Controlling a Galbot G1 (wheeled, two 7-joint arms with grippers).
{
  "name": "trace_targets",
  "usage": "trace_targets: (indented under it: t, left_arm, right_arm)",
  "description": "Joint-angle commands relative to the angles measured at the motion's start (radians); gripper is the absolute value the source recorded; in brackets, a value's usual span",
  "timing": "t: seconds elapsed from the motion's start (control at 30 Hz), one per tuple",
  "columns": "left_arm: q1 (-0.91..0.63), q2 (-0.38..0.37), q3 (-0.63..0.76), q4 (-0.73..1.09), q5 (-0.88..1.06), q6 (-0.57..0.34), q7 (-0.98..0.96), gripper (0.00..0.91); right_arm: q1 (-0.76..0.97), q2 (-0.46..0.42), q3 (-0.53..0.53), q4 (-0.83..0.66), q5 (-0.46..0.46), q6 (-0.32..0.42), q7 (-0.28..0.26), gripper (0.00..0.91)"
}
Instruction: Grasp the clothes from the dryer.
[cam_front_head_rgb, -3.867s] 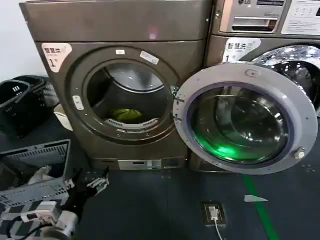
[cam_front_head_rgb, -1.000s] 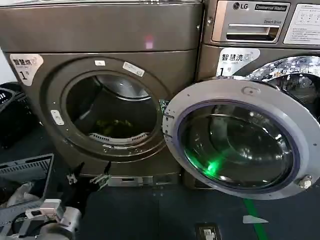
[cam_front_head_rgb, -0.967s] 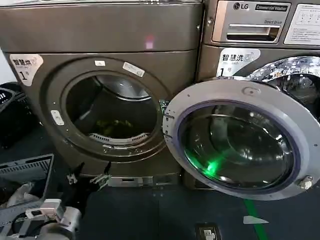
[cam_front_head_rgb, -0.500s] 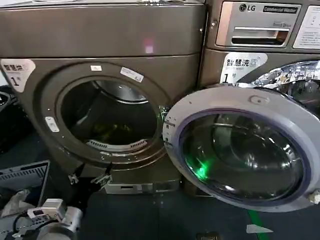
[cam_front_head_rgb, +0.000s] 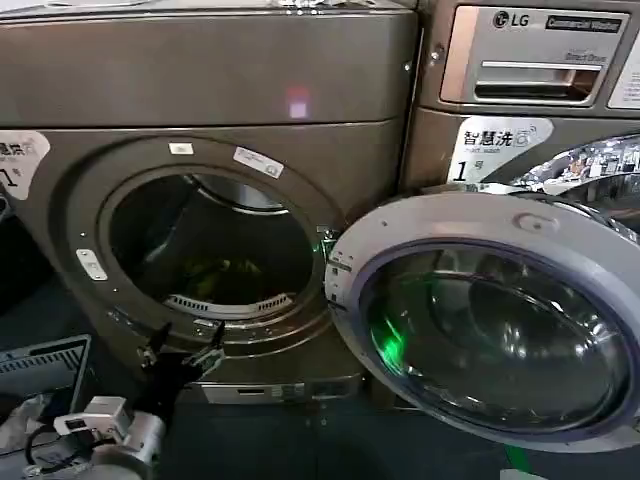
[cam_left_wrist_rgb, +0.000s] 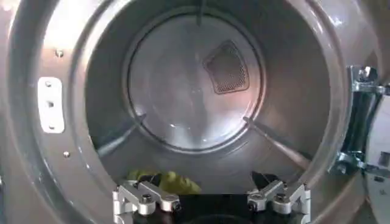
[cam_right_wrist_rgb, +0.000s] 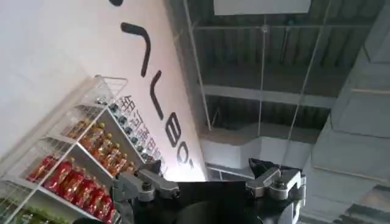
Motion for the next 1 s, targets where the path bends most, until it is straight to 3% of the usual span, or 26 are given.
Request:
trace_targets:
  t: [0.03,0.3,0.6,1.0]
  left_arm:
    - [-0.031,-0.011,0.001,0.016,-0.004,0.0,0.002,0.907]
    - [-0.106,0.008,0.024,0.091,-0.007,-0.009,0.003,0.907]
    - [-0.316,0.02,0.056,0.243,-0.013,-0.019,0.002,0.907]
    - [-0.582,0.001,0.123,0.595,0.009,-0.07,-0.003,0.907]
  right_arm:
    - [-0.006,0.013,0.003,0.009,0.0,0.002,0.0,0.907]
    - [-0.022,0.028,0.016,0.019,0.002,0.005,-0.002,0.907]
    - [-0.063,0.048,0.054,0.027,0.019,0.004,-0.004,0.907]
    - [-0.086,0.059,0.079,0.042,0.031,-0.003,-0.01,0.907]
